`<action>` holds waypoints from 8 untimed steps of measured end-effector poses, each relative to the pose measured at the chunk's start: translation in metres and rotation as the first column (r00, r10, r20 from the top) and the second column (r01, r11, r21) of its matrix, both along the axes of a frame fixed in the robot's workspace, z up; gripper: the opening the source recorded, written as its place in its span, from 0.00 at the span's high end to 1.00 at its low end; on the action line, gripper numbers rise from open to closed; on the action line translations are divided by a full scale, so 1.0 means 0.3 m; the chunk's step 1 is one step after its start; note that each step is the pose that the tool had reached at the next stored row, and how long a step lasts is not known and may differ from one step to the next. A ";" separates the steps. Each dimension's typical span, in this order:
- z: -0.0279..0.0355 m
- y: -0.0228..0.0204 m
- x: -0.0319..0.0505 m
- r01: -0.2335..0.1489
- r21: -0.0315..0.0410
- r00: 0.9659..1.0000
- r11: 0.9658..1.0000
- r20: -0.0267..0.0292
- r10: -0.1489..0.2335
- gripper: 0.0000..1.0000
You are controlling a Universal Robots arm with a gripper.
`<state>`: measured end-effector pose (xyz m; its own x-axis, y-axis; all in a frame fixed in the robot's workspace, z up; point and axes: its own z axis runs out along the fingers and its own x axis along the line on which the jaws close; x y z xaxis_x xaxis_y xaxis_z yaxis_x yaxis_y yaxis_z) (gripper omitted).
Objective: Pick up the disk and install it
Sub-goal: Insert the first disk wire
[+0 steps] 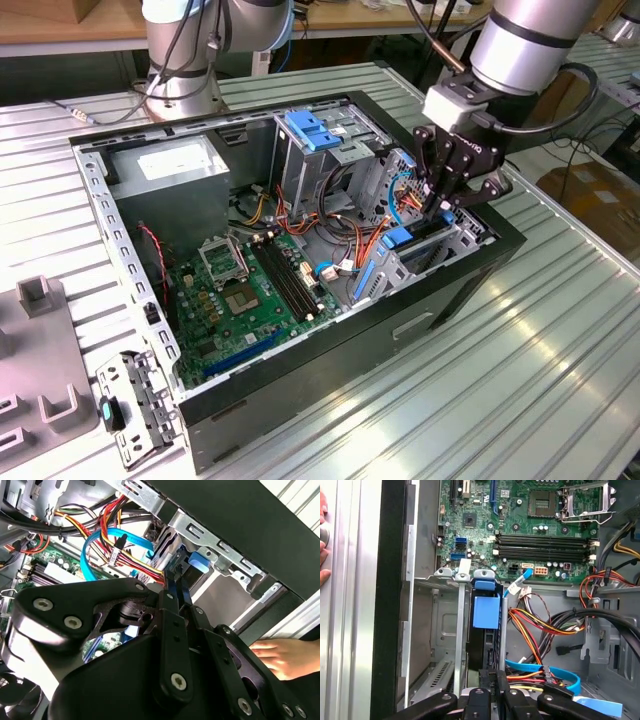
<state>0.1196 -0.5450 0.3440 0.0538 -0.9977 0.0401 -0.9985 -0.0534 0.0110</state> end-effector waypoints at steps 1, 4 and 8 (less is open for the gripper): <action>-0.001 0.000 0.000 0.000 0.000 1.000 1.000 0.000 0.000 0.83; 0.006 0.000 0.000 0.006 0.002 1.000 1.000 0.000 -0.006 0.83; 0.010 0.000 0.000 0.018 0.001 1.000 1.000 0.000 -0.018 0.83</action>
<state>0.1197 -0.5450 0.3470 0.0354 -0.9986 0.0394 -0.9993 -0.0350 0.0109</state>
